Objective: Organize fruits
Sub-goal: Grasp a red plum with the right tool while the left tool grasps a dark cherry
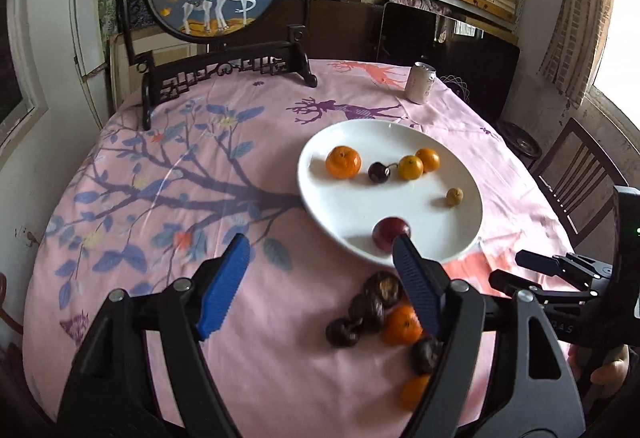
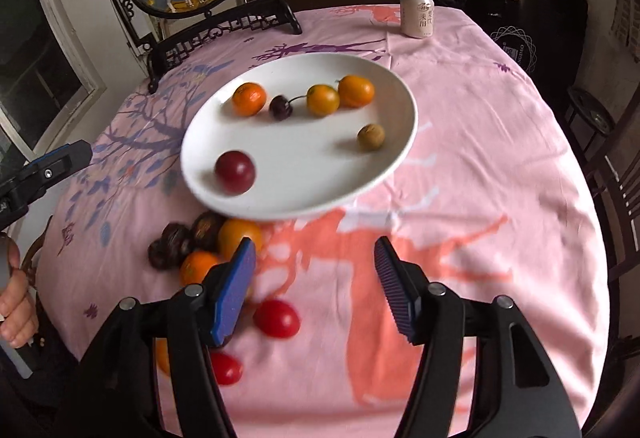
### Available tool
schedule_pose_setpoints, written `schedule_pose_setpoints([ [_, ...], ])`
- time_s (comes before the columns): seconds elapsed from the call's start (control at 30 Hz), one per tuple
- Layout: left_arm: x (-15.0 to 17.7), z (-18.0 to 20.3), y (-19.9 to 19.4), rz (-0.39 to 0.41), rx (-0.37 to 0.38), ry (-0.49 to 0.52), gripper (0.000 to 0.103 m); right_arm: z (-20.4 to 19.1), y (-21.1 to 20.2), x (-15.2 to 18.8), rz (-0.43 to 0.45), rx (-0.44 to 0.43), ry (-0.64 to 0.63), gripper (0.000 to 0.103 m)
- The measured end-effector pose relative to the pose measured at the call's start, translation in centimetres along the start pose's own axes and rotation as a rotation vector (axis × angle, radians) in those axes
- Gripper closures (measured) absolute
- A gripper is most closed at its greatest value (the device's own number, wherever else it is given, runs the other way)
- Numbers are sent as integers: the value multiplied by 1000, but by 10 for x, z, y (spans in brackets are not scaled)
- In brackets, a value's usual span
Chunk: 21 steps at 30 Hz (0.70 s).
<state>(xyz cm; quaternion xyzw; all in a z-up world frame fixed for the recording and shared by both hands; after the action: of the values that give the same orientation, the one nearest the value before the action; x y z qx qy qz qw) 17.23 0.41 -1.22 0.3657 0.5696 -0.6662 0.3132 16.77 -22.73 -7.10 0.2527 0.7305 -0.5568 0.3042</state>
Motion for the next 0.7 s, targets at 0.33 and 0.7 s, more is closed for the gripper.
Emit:
schedule_pose_setpoints([
  [0.33,69,-23,-40,-44,-40,-30,27,-33,-24,60,-29,36,-62,40],
  [0.7,84,-38,-32,-92,-67,-57,27,-29,-10,59,20,101,-100,43],
])
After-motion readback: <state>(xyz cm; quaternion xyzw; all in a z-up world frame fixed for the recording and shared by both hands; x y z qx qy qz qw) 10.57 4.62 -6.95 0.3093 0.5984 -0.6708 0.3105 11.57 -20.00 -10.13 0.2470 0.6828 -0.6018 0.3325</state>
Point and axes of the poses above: each gripper's, at about its wrist camera, not at the fingertips, and y roughly the way its jaws point, z to its right, x to its underside, the point moved 3 cm from there along y, roughly the way its jaws point, and after that the axes turned 11 degrees about z, right-handed, at the moved point
